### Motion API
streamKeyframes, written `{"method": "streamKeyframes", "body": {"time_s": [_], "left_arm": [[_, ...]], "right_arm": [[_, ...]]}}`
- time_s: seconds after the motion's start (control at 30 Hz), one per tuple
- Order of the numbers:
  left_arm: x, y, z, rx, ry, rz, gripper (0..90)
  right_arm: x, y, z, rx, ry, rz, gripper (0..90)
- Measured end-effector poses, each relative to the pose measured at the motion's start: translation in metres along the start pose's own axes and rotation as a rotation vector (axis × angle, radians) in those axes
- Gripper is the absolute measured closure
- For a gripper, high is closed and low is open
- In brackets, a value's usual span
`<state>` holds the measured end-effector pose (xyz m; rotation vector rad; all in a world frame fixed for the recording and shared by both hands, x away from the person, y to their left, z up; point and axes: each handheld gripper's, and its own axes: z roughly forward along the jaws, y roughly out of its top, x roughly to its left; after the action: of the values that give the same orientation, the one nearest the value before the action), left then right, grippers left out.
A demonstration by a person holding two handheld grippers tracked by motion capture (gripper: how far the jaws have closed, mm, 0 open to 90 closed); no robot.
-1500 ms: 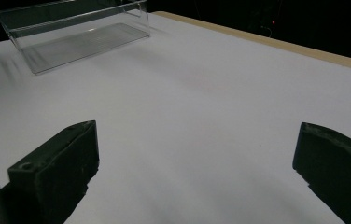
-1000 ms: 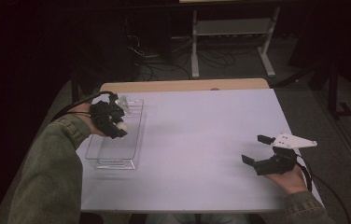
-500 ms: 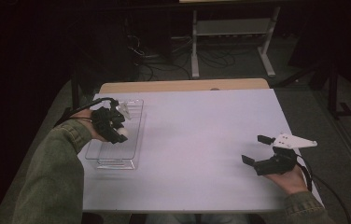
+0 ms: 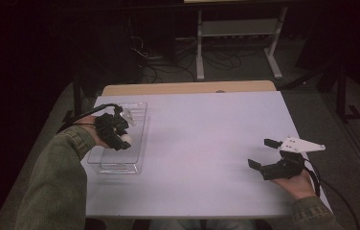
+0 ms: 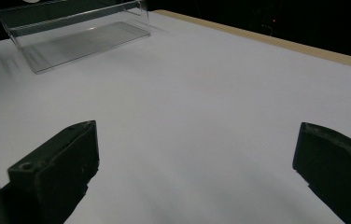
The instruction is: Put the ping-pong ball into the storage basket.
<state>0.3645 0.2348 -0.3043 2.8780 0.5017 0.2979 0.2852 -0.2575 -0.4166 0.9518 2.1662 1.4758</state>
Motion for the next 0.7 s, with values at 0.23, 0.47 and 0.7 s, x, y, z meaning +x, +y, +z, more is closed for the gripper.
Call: {"method": "streamKeyframes", "body": {"time_s": [0.23,0.47,0.7], "left_arm": [[0.0,-0.001,0.008,0.003,-0.013,-0.003,50.8],[0.002,-0.007,0.021,0.0,-0.028,-0.025,50.7],[0.004,-0.013,0.029,0.002,-0.037,-0.041,50.7]], "right_arm": [[0.0,0.0,0.0,-0.001,0.0,0.0,0.0],[0.0,0.0,-0.001,-0.001,-0.003,-0.002,0.0],[0.0,-0.001,-0.001,0.003,-0.006,-0.002,0.0]]}}
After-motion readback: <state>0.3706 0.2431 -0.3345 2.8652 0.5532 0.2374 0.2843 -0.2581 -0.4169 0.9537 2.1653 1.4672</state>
